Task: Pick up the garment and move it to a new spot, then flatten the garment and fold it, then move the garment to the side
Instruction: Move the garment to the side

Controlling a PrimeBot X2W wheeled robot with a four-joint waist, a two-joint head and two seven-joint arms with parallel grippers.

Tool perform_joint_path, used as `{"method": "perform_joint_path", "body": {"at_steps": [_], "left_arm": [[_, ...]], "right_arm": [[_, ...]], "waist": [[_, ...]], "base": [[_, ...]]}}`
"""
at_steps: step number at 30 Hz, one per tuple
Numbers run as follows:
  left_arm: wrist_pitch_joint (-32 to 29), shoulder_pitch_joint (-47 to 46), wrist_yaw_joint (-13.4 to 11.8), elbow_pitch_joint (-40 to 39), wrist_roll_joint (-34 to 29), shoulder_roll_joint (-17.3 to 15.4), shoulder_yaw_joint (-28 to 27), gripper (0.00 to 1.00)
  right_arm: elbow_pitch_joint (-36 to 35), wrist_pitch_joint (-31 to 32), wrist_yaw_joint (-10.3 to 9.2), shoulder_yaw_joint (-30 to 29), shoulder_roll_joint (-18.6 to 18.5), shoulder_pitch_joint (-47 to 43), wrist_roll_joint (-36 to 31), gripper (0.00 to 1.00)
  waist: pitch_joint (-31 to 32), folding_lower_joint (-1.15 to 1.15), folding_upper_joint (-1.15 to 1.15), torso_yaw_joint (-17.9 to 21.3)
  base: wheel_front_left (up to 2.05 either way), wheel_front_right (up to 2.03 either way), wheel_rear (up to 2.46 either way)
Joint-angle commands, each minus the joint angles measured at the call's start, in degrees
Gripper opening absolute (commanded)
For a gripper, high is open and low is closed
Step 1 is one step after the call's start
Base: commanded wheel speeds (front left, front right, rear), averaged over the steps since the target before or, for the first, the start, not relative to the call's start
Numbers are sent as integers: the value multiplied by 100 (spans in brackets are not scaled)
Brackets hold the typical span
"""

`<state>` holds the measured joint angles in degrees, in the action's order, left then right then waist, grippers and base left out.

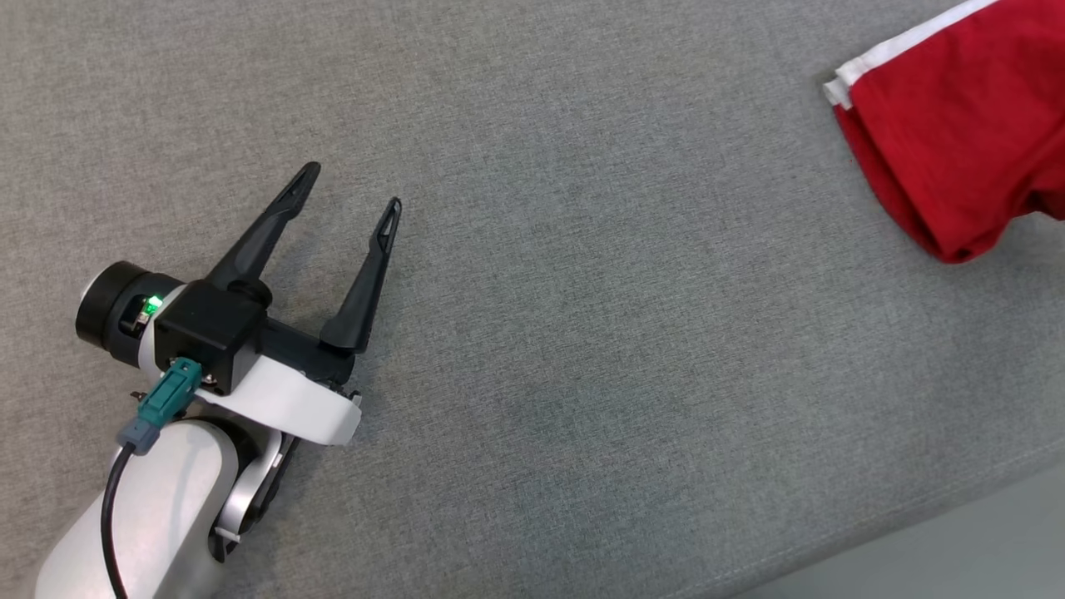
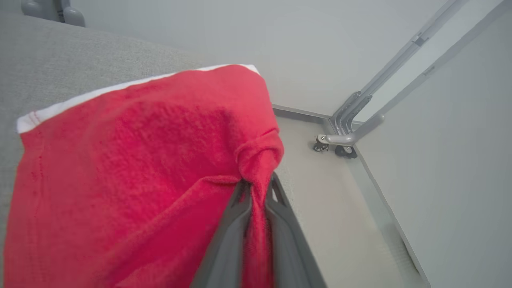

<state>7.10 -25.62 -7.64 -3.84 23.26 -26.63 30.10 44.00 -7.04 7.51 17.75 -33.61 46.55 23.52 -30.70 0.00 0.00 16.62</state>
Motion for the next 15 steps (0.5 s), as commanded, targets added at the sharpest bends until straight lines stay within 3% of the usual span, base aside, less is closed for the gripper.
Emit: {"method": "perform_joint_path", "body": {"at_steps": [1,8,15], "left_arm": [[9,-110,20,0,-21,-39,-2,100],[68,-122,1,91,37,-5,-1,100],[242,130,-145,237,150,98,-51,100]], "right_arm": [[264,-161,-4,-104,81,157,-2,100],[1197,-501,-4,-376,232,311,-46,100],[1148,-823,-4,-997,413,77,25,100]], "waist": [[-17,0,0,-31],[44,0,0,-161],[385,0,0,-284]], "base": [[0,0,0],[0,0,0],[0,0,0]]}}
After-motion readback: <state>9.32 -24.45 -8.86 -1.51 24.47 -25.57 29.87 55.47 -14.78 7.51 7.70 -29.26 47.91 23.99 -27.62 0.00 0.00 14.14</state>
